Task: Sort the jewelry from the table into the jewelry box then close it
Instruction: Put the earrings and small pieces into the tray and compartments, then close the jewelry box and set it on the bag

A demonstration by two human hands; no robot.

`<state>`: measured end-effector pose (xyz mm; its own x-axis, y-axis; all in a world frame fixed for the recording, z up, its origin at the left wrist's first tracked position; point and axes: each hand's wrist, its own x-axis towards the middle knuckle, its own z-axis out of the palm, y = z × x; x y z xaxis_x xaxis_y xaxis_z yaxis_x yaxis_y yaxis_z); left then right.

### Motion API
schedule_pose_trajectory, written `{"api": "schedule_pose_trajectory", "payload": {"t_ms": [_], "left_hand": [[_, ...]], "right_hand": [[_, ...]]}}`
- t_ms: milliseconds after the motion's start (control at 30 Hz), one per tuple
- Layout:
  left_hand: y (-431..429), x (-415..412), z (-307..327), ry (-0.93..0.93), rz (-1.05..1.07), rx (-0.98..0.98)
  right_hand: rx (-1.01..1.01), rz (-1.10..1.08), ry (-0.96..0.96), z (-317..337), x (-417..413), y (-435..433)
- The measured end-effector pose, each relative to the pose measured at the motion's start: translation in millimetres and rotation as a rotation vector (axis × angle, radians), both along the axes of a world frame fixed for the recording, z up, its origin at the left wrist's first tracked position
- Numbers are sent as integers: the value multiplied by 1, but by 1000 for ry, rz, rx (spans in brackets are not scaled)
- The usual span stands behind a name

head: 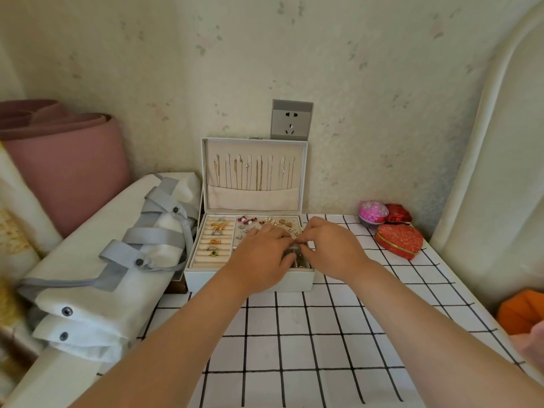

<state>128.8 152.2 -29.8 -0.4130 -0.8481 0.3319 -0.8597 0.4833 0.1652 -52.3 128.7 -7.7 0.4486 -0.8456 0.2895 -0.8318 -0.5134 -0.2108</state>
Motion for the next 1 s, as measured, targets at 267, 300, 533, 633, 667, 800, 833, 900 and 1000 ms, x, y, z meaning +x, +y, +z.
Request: {"api": "schedule_pose_trajectory", "payload": {"t_ms": [267, 300, 533, 633, 667, 800, 833, 900, 1000], "left_hand": [[2, 0, 0, -13, 3, -19], [3, 0, 0, -7, 4, -26], [2, 2, -1, 45, -18, -56], [-1, 7, 11, 161, 28, -90], [-3, 11, 18, 232, 78, -109], [-24, 49, 46, 551, 334, -163], [-30, 61, 50, 599, 406, -180], [-41, 82, 55, 659, 524, -205], [-53, 102, 59, 753, 559, -164]], "right_hand": [[11, -27, 16, 2, 2, -1], [16, -31, 12, 2, 2, -1], [3, -61, 23, 4, 2, -1], [4, -91, -109, 8, 3, -5], [0, -108, -175, 12, 4, -8], [76, -170, -354, 30, 10, -25], [114, -181, -378, 34, 13, -30], [193, -187, -457, 40, 19, -39], [336, -145, -682, 47, 26, -50]]}}
